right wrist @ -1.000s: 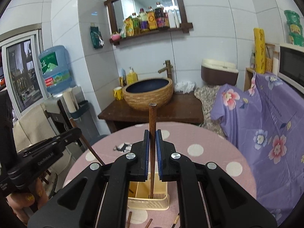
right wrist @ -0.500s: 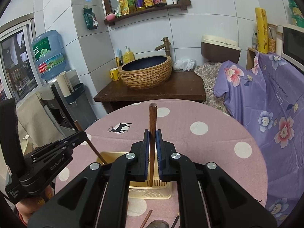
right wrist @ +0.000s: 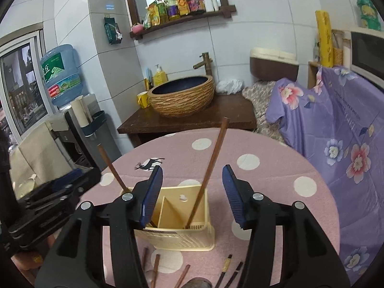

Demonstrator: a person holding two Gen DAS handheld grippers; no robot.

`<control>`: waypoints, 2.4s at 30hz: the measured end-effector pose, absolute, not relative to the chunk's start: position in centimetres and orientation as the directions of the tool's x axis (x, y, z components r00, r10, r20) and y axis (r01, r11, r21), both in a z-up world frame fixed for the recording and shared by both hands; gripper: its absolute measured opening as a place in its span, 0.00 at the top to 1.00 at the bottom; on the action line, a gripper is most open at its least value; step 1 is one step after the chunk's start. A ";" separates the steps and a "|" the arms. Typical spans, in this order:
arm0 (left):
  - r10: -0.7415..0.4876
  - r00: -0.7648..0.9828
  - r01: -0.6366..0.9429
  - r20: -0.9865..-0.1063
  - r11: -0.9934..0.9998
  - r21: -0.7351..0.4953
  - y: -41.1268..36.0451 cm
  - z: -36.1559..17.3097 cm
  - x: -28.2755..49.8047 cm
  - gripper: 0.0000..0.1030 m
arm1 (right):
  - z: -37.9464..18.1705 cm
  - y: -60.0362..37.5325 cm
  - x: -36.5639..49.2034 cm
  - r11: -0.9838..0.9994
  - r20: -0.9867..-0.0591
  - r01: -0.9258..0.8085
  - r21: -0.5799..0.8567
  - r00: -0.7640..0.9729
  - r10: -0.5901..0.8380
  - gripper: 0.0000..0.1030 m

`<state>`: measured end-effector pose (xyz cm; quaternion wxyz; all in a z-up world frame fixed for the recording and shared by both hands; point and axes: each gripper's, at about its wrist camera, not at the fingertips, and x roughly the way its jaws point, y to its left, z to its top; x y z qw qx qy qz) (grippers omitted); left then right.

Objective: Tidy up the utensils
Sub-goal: 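Open the left tool dropping its chopstick in the basket while the right tool releases its own, then close the left tool on a wooden chopstick while the right tool grasps a black chopstick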

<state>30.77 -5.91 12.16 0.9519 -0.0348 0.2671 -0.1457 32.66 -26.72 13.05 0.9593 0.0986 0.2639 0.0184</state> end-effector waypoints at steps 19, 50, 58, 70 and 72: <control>-0.230 0.810 0.237 -0.540 0.970 -0.057 -2.8 4.3 23.5 0.10 | 5.9 -26.9 23.7 0.994 -0.520 0.091 0.055 0.853 -0.049 0.45; -0.190 0.653 0.192 -0.733 0.978 -0.083 -1.3 -4.2 22.3 0.41 | -5.3 -28.3 21.1 0.973 -0.718 0.223 0.053 0.686 -0.118 0.36; -0.248 0.602 0.244 -0.760 0.962 -0.120 -3.0 -4.4 24.4 0.61 | -5.4 -28.4 21.1 0.972 -0.724 0.228 0.057 0.680 -0.117 0.42; -0.245 0.530 0.265 -0.812 0.957 -0.116 -5.9 -5.5 28.5 0.78 | -5.2 -28.3 21.5 0.973 -0.728 0.224 0.061 0.677 -0.110 0.45; -0.235 0.521 0.263 -0.820 0.959 -0.107 -6.0 -5.9 28.7 0.82 | -5.0 -28.2 21.8 0.974 -0.728 0.216 0.065 0.678 -0.102 0.47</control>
